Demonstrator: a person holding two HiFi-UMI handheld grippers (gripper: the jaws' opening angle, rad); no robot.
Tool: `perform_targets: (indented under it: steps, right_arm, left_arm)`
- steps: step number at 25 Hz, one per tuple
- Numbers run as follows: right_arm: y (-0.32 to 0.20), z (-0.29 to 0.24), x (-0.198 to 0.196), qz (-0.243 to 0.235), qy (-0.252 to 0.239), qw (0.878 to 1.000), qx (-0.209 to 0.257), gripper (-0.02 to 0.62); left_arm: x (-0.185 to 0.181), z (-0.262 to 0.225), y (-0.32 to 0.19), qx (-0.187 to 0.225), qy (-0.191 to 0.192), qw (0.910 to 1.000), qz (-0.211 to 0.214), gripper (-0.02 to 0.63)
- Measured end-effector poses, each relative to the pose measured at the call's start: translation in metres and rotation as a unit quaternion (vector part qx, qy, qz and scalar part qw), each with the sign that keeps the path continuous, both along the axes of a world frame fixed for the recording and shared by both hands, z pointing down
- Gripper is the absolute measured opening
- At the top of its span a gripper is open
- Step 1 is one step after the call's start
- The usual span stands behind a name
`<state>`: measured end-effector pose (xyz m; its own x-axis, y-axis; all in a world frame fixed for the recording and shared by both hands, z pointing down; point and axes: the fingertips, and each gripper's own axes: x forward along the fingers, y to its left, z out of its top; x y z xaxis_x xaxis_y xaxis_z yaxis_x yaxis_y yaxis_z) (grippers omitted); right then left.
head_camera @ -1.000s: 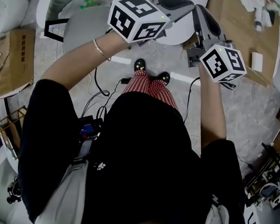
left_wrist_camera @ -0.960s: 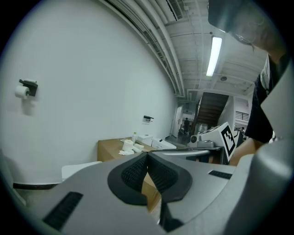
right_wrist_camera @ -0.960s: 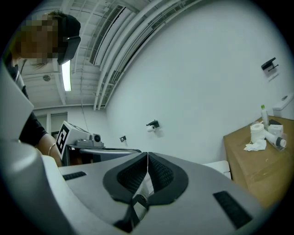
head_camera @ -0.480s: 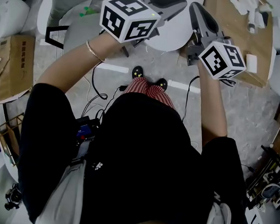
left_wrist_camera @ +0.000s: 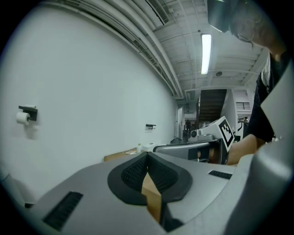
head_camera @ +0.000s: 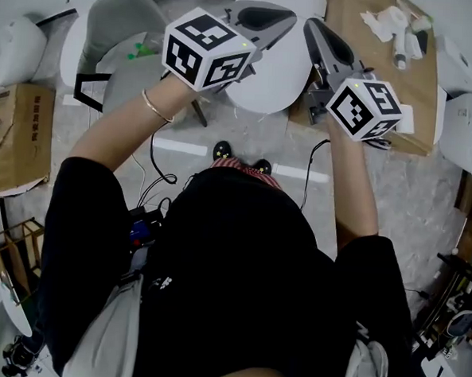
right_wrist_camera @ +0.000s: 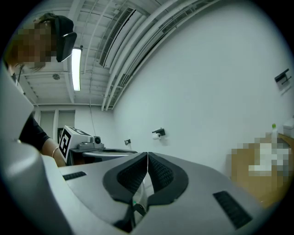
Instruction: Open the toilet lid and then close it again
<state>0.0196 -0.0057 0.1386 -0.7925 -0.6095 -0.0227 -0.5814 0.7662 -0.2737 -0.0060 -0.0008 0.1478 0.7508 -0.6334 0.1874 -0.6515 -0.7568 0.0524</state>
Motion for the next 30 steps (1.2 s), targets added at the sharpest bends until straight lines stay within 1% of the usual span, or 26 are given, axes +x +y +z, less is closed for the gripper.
perform_targets:
  steps: [5,9,14,18,22,30]
  right_arm:
    - [0.001,-0.015,0.010,0.007,-0.003,1.000,0.011,0.020]
    - [0.004,-0.023,0.013,0.000,-0.015,1.000,0.003,0.020]
    - [0.008,-0.024,0.015,-0.004,0.003,1.000,0.021,0.020]
    - [0.013,-0.027,0.013,-0.008,0.012,0.999,0.032,0.020]
    - [0.015,-0.029,0.014,-0.007,0.015,0.999,0.037,0.020]
    - [0.020,-0.024,0.022,0.002,0.013,1.000,0.025,0.020]
  left_arm:
    - [0.002,-0.013,0.001,0.017,0.017,0.9997,-0.008,0.005]
    - [0.004,-0.017,0.005,0.039,0.021,0.9988,-0.021,0.003]
    - [-0.003,-0.014,0.006,0.024,0.058,0.9973,-0.037,0.003]
    - [-0.003,-0.017,0.007,0.023,0.069,0.9967,-0.037,0.003]
    - [0.004,-0.016,0.008,0.021,0.066,0.9973,-0.024,0.005]
    - [0.018,-0.013,0.017,0.028,0.047,0.9985,0.001,0.005]
